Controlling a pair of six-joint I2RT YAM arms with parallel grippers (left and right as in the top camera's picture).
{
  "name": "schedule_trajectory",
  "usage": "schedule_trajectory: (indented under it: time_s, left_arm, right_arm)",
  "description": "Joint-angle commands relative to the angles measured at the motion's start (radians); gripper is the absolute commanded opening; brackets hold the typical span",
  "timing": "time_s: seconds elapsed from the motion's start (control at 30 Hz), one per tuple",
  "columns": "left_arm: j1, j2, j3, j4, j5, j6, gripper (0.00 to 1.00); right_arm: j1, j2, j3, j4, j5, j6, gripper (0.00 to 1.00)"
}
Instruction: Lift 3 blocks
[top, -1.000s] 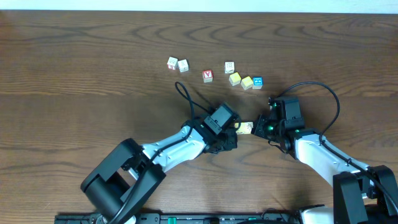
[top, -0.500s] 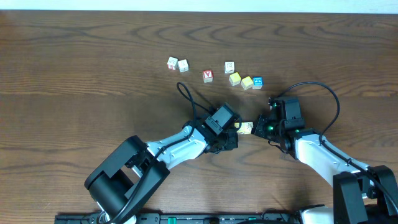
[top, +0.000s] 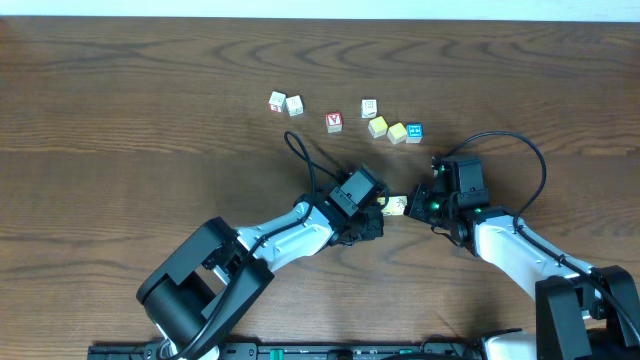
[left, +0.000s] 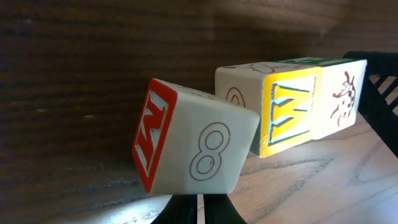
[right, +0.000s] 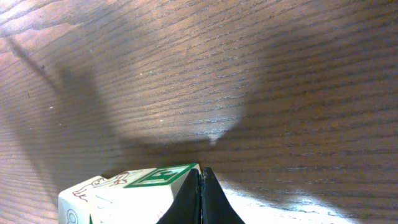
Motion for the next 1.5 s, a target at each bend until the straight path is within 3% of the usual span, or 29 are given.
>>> schedule_trajectory:
  time_s: [0.0, 0.83, 1.47]
  left_arm:
    - [-0.002, 0.017, -0.006, 0.008, -0.025, -0.009, 0.07]
    - [-0.002, 0.017, -0.006, 0.043, -0.024, -0.009, 0.07]
    - [-0.002, -0.005, -0.006, 0.059, 0.057, -0.004, 0.07]
  right_arm:
    - [0.008, 0.006, -0.005, 0.002, -0.007, 0.005, 0.01]
    - [0.008, 0.006, -0.005, 0.002, -0.007, 0.004, 0.01]
    - [0.008, 0.006, -0.005, 0.001, -0.007, 0.004, 0.01]
